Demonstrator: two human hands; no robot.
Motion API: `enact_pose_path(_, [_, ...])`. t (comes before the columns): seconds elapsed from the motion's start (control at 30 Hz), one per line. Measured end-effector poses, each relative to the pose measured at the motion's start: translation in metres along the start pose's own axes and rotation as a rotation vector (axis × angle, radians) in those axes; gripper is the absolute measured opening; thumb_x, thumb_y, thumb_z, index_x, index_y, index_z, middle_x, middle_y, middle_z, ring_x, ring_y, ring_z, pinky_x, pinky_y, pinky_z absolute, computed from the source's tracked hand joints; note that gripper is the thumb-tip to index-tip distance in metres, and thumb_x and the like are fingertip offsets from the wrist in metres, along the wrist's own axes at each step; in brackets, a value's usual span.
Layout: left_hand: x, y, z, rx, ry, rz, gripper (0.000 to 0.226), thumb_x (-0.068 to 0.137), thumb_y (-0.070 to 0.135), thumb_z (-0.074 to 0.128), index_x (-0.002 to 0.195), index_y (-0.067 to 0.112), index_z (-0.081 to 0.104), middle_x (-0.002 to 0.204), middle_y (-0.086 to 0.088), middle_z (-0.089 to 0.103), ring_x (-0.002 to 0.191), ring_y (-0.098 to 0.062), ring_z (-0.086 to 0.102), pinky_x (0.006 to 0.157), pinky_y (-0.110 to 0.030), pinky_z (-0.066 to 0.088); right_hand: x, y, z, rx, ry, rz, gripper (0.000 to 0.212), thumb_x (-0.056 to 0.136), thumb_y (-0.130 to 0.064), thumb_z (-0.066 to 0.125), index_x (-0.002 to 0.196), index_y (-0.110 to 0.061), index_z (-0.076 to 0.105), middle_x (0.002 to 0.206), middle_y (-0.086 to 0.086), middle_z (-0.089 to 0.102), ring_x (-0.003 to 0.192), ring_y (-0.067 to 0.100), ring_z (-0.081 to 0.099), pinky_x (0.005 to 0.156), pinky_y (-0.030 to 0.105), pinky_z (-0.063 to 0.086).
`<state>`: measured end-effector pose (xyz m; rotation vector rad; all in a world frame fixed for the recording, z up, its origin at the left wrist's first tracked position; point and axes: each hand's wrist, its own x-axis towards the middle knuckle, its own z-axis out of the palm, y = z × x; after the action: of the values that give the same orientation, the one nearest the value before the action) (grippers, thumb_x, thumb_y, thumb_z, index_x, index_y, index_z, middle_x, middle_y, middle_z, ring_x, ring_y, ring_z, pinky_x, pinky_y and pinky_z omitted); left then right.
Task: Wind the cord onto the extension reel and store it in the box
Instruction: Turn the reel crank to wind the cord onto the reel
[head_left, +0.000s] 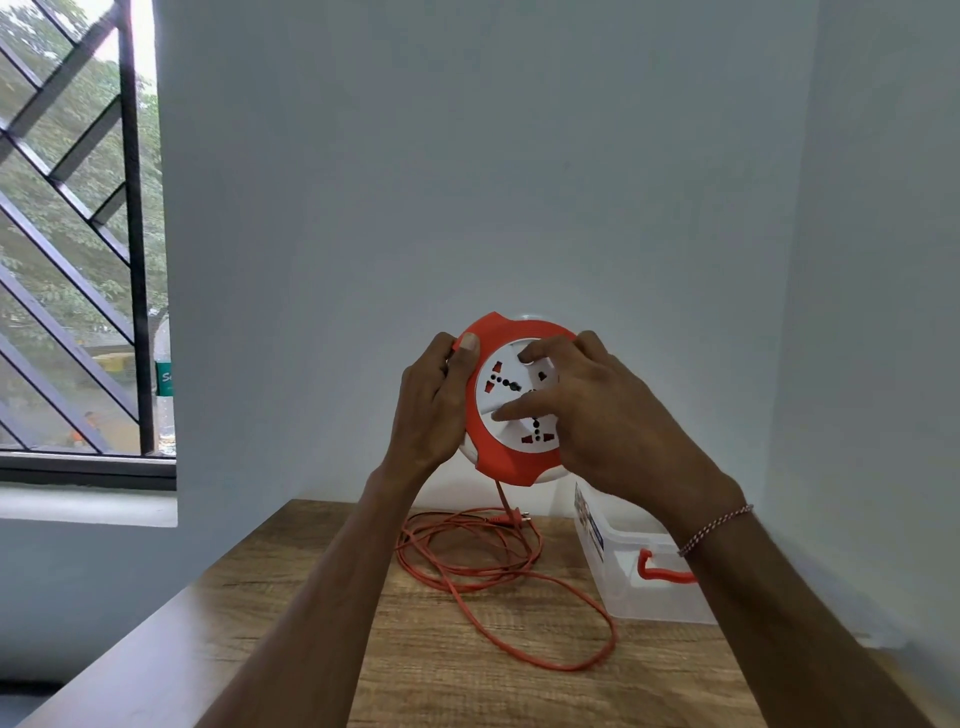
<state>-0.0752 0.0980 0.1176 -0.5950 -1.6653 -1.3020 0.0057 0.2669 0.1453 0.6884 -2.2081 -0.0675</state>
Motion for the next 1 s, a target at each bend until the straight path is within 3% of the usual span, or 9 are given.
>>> enact_pose_path(0.17, [0.0,0.0,0.0,0.008,0.009,-0.002,0.039,0.094,0.05,0.039,0.092,0.016,0.057,0.076,0.005,0.067,0.065,-0.015,0.067,0.059,-0.028,0.058,0.0,-0.002,0.006,-0.123,0.03,0.018,0.059,0.062,-0.033,0.086,0.115,-0.044,0.064,0.129,0.006,0.054,0.114,0.029,0.045,0.083,0.043,0.047])
enact_pose_path(0.3, [0.001,0.0,-0.002,-0.016,0.011,-0.003,0.037,0.095,0.05,0.04,0.091,0.017,0.057,0.073,0.008,0.067,0.062,-0.012,0.068,0.055,-0.021,0.057,-0.001,0.003,0.016,-0.111,0.14,0.075,0.056,0.073,-0.035,0.077,0.124,-0.045,0.057,0.118,0.008,0.058,0.104,0.027,0.052,0.079,0.039,0.049])
enact_pose_path(0.47, [0.002,-0.001,-0.003,-0.035,0.023,0.0,0.039,0.096,0.048,0.04,0.092,0.013,0.057,0.073,0.004,0.067,0.06,-0.013,0.067,0.054,-0.02,0.055,0.001,0.001,0.02,-0.002,0.252,0.215,0.063,0.073,-0.069,0.06,0.127,-0.038,0.056,0.112,0.004,0.069,0.095,0.024,0.066,0.078,0.037,0.054])
enact_pose_path(0.57, [0.002,-0.001,-0.003,-0.031,0.024,0.0,0.038,0.096,0.047,0.04,0.094,0.014,0.058,0.077,0.004,0.068,0.063,-0.013,0.067,0.056,-0.02,0.056,0.003,0.0,0.019,0.034,0.232,0.224,0.067,0.076,-0.073,0.05,0.13,-0.033,0.055,0.109,0.001,0.071,0.091,0.021,0.067,0.078,0.034,0.054])
enact_pose_path(0.67, [0.003,-0.002,-0.003,-0.035,0.028,-0.001,0.036,0.097,0.046,0.04,0.095,0.014,0.058,0.077,0.007,0.067,0.063,-0.01,0.067,0.056,-0.015,0.054,0.003,0.001,0.016,0.03,0.237,0.189,0.06,0.08,-0.067,0.052,0.128,-0.031,0.058,0.108,0.002,0.071,0.094,0.021,0.064,0.079,0.034,0.052])
enact_pose_path(0.87, [0.003,-0.003,-0.004,-0.025,0.04,0.012,0.031,0.097,0.045,0.04,0.093,0.02,0.057,0.076,0.01,0.067,0.063,-0.008,0.067,0.056,-0.015,0.054,0.002,0.003,0.01,0.075,0.291,0.035,0.024,0.081,-0.033,0.072,0.104,-0.026,0.072,0.109,0.004,0.067,0.098,0.022,0.055,0.075,0.034,0.053])
enact_pose_path(1.0, [0.003,-0.002,-0.004,-0.035,0.042,0.006,0.027,0.099,0.043,0.04,0.091,0.023,0.057,0.076,0.006,0.067,0.064,-0.012,0.067,0.057,-0.018,0.056,0.001,0.0,0.008,0.02,0.097,-0.036,0.04,0.068,-0.019,0.084,0.104,-0.031,0.072,0.131,0.005,0.057,0.121,0.029,0.046,0.088,0.046,0.05])
